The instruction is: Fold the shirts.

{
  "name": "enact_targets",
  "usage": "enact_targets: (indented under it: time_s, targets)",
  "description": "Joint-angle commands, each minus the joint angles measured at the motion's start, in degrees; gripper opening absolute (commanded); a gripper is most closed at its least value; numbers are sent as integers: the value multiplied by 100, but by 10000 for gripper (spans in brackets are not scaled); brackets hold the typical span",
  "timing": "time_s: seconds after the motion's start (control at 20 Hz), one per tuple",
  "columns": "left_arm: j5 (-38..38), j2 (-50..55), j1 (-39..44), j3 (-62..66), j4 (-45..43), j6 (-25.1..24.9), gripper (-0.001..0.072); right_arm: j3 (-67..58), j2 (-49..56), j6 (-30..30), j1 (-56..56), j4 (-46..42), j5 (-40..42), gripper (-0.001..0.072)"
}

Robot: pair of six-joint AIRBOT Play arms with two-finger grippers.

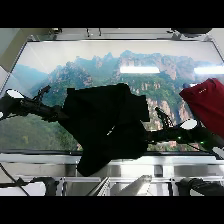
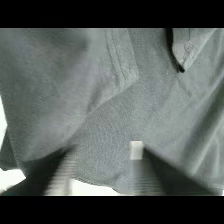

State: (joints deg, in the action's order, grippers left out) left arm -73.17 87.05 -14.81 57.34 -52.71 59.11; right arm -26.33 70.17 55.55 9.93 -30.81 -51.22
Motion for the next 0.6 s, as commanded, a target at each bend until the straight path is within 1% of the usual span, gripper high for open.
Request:
enact_targets:
  time_s: [0.0, 0.1, 0.15, 0.25, 0.3, 0.45, 0.5, 0.55]
  targets:
    - [170, 2, 2, -4, -13, -11, 266, 20, 66, -22, 157, 286, 341, 86]
    - [184, 2, 2, -4, -24, -13, 265, 17, 68, -26, 157, 393, 350, 72]
    - [181, 2, 2, -4, -22, -11, 263, 17, 68, -24, 157, 411, 374, 20]
    - [179, 2, 2, -4, -24, -13, 7, 17, 68, -24, 157, 409, 452, 20]
    - [181, 2, 2, -4, -24, -15, 25, 17, 68, -24, 157, 411, 455, 20]
    - [68, 2, -57, 46, -37, -9, 597, 17, 68, -22, 157, 411, 448, 20]
    - [13, 0, -116, 118, -31, 13, 675, 17, 66, -22, 157, 411, 448, 20]
    - [4, 2, -181, 195, -33, 17, 675, 17, 68, -22, 157, 411, 450, 20]
